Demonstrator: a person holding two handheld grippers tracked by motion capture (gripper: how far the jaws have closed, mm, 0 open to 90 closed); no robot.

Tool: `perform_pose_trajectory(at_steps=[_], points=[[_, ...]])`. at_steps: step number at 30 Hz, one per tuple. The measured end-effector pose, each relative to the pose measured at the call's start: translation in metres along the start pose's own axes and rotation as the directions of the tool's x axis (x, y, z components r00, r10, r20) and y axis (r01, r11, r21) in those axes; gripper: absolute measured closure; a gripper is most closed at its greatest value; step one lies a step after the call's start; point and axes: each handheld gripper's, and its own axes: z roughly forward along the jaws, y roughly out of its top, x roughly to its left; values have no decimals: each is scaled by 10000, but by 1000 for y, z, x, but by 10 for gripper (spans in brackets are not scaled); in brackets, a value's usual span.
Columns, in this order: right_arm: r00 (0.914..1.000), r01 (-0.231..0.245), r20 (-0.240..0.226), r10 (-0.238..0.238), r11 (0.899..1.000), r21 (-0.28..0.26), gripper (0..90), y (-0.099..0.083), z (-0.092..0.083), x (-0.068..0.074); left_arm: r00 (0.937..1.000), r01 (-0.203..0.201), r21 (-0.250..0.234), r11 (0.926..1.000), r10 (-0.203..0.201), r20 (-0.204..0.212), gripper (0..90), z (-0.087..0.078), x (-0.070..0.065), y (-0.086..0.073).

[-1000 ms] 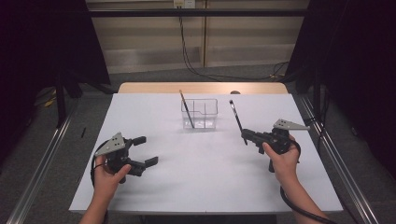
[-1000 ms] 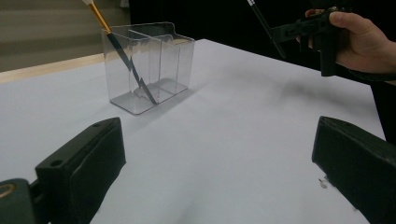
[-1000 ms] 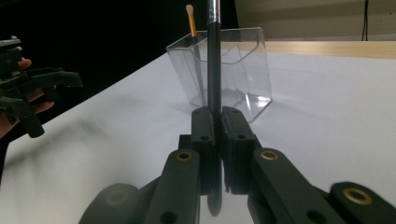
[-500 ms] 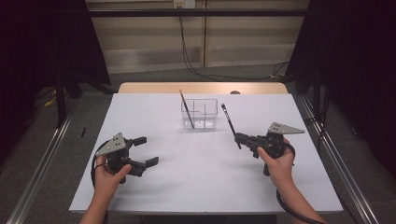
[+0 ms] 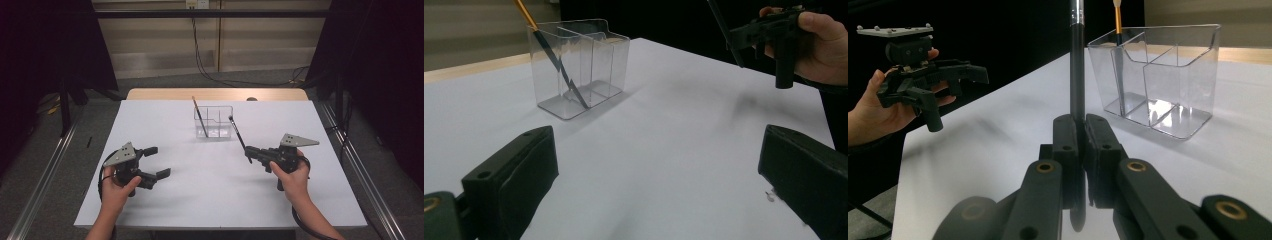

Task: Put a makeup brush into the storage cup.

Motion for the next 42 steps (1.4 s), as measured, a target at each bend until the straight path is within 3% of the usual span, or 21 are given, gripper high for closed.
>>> perform_pose_trajectory(at_steps=[22, 42], points=[[9977, 121, -662, -120, 9999, 11, 850, -3, 12, 15, 9998, 131, 10, 9999, -131, 132, 22, 4, -1, 0], [9962, 228, -840, -218, 9997, 105, 850, -5, 16, 18, 9989, 266, -2, 9996, -265, 379, 8, 16, -3, 7]])
